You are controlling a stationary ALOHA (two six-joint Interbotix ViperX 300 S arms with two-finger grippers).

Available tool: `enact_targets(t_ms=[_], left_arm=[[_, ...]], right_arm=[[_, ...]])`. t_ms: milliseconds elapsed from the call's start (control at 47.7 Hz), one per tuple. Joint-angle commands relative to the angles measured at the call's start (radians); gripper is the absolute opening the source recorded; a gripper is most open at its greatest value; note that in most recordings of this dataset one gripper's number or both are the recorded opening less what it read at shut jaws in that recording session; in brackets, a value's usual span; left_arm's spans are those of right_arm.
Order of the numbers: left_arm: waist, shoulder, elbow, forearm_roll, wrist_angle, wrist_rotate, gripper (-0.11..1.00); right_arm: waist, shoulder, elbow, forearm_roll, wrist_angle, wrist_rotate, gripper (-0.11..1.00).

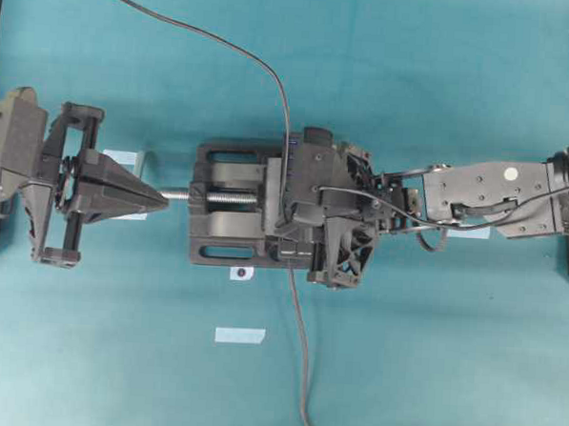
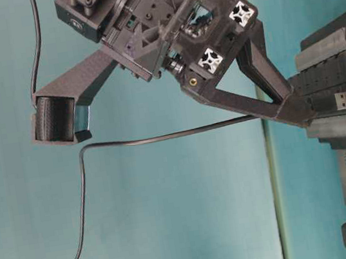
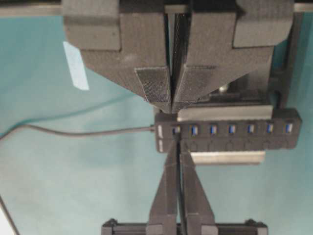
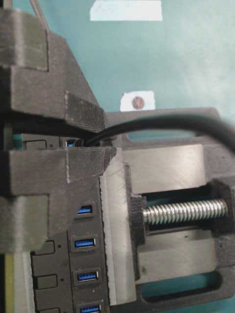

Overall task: Insert the USB into the front port of the fixed hub.
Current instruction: 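Carry the plug with the right gripper to the hub's front port, then push the held plug into the hub's front port with the right gripper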

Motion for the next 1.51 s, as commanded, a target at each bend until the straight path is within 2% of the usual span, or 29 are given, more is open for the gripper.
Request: enact_targets(t_ms=[0, 1153, 1488], left_arm=[[-0.002, -0.003, -0.012, 0.002, -0.006, -0.002, 0.0], [-0.002, -0.003, -0.011, 0.003, -0.009, -0.003, 0.0], [-0.002, -0.002, -0.011, 0.003, -0.011, -0.043, 0.0]], right_arm=[[0.003, -0.015, -0.008, -0.002, -0.006, 0.014, 0.01], [0.021, -0.011, -0.009, -0.002, 0.011, 0.014, 0.01], [0.021, -0.011, -0.014, -0.002, 0.011, 0.014, 0.01]])
